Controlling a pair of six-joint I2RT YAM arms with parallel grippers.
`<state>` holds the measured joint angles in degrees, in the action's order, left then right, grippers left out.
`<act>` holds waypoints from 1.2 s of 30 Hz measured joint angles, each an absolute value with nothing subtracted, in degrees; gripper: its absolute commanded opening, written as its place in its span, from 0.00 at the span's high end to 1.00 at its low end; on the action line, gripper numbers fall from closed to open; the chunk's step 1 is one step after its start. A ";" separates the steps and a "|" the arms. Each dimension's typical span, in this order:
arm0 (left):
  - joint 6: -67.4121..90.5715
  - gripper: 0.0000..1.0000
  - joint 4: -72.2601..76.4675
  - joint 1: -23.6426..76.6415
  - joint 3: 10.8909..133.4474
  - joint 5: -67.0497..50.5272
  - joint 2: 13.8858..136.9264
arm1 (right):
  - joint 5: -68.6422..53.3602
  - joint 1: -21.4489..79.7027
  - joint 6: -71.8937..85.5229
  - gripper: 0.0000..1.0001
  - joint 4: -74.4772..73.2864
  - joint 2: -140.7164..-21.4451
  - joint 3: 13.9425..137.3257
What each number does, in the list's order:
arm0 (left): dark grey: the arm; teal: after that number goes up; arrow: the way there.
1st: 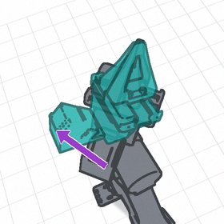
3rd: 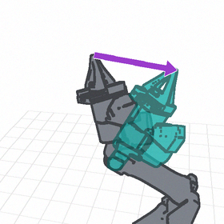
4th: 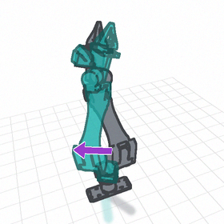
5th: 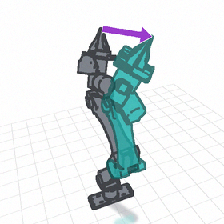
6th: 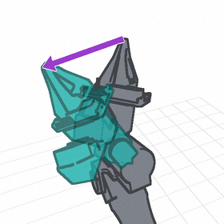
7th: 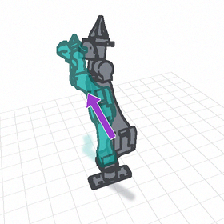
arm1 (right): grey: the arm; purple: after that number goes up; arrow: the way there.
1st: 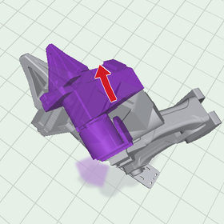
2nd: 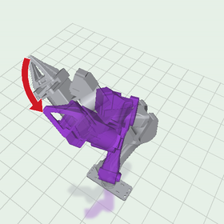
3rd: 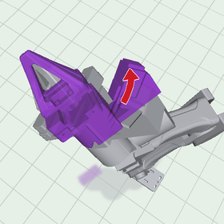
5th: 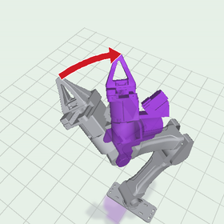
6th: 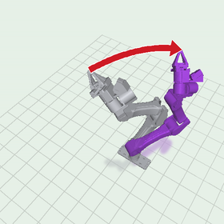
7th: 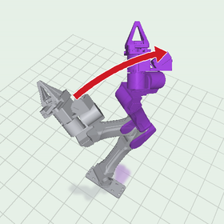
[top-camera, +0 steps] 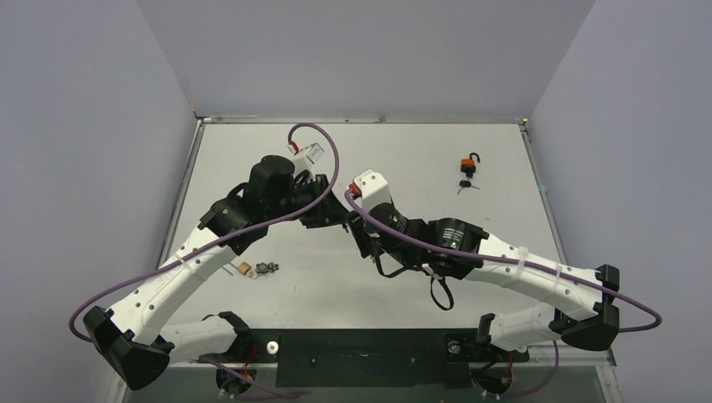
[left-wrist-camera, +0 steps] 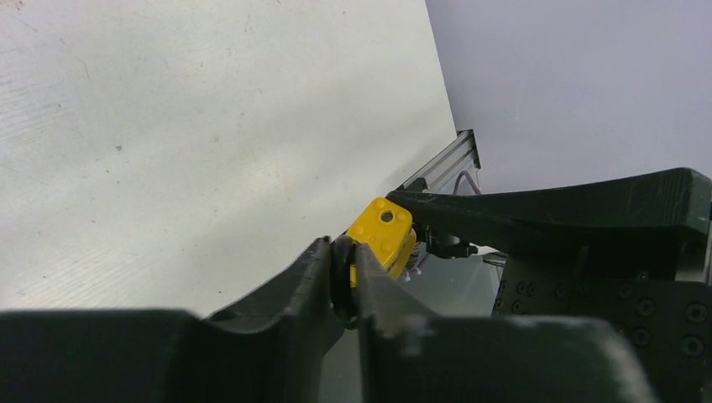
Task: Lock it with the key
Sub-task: Lock the lock.
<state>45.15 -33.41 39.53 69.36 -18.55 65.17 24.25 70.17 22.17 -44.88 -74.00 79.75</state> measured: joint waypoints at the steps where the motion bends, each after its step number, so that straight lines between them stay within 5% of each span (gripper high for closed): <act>1: 45.17 0.99 -33.45 39.53 69.36 -18.65 65.19 | 24.27 70.17 21.91 0.78 -44.91 -74.00 79.75; 5: 45.76 1.00 -33.17 39.53 69.36 -19.70 65.19 | 23.94 70.17 21.10 0.69 -45.08 -73.91 79.72; 8: 46.11 1.00 -33.08 39.53 69.38 -20.43 65.17 | 23.33 70.17 20.08 0.33 -45.01 -73.36 79.64; 12: 45.87 1.00 -34.17 39.53 69.58 -20.86 65.12 | 21.19 69.56 18.44 0.07 -42.26 -70.50 78.22; 27: 46.02 1.00 -33.82 39.53 84.95 -19.38 60.29 | -13.50 43.88 21.69 0.01 -16.23 -50.54 70.46; 36: 48.21 1.00 -37.28 40.01 99.88 -11.77 64.77 | -5.34 60.71 16.08 0.07 -14.26 -57.30 74.76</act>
